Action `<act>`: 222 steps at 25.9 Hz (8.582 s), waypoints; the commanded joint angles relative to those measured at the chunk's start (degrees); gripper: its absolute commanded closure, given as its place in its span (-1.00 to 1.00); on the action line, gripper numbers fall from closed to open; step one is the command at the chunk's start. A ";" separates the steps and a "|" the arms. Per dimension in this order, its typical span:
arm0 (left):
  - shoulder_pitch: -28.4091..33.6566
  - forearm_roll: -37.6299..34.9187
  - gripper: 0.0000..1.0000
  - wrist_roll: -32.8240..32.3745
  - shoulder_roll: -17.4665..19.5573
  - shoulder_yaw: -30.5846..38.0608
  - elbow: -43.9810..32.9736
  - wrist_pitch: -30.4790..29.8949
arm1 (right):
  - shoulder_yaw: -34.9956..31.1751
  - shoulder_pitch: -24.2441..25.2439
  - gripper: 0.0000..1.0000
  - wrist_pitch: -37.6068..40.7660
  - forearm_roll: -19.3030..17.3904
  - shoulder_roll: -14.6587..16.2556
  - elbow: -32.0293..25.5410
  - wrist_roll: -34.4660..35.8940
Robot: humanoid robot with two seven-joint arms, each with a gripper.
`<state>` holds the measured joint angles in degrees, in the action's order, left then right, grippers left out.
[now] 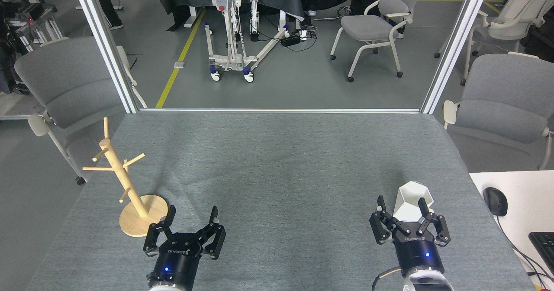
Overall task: Hang cup on storage rack
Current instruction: 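Move the right gripper to the white hexagonal cup and close on it, then lift the white cup slightly with the right gripper, then carry the cup toward the left gripper at table center, then grasp the cup with the left gripper and open the right gripper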
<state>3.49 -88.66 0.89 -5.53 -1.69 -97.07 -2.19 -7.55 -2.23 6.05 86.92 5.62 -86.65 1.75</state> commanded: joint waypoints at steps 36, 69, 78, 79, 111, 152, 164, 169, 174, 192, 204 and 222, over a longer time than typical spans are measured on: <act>-0.24 0.16 -0.99 0.25 -0.44 -0.07 0.39 0.00 | -4.58 -4.72 -0.99 0.72 -0.26 7.47 15.81 0.18; -2.52 0.33 -0.99 0.07 -0.62 0.02 4.96 0.09 | -2.56 -13.77 -0.99 1.77 -0.52 8.79 27.94 0.09; -2.52 0.24 -0.99 0.07 -0.53 0.02 5.05 0.09 | -2.56 -14.30 -0.99 1.60 -0.52 9.06 29.08 0.09; -2.52 0.24 -0.99 0.07 -0.53 0.02 4.96 0.17 | -2.56 -14.74 -0.99 1.60 -0.52 9.06 29.69 0.09; -3.31 0.33 -0.99 0.07 -0.62 -0.07 6.28 0.09 | -2.38 -22.30 -0.99 1.33 0.09 9.06 40.24 0.18; -5.51 -0.99 -0.99 0.86 0.52 -0.42 7.42 -0.44 | -3.00 -22.21 -0.19 -6.05 0.97 6.86 15.11 -15.81; -4.10 -21.91 -0.99 6.31 3.78 -18.70 9.00 -2.99 | 17.65 -22.38 -0.19 -38.83 2.38 0.27 -6.87 -27.68; -9.38 -22.08 -0.98 5.70 1.58 -22.92 13.22 -2.38 | 31.28 -23.44 -0.20 -53.16 7.21 -1.23 -7.22 -34.19; -15.35 -23.93 -0.98 5.35 -1.50 -23.01 16.74 -2.38 | 37.69 -23.35 -0.21 -57.91 8.71 -1.32 -6.52 -39.90; -22.21 -17.86 -0.98 -3.00 -2.46 -26.70 21.92 -10.64 | 42.62 -22.91 -0.19 -57.20 8.88 -2.63 -3.70 -48.95; -28.01 -6.26 -0.98 -8.28 -2.55 -26.17 27.11 -10.55 | 43.76 -22.91 -0.18 -57.38 8.79 -4.66 -1.59 -48.95; -27.92 -4.68 1.00 -13.02 -2.03 -26.09 26.41 -15.82 | 46.84 -21.77 -0.18 -57.99 8.79 -6.76 0.95 -49.04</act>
<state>-24.46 -93.27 -10.75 -7.61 -27.95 -70.55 -13.00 38.80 -24.00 -53.74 95.74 -1.11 -85.69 -47.13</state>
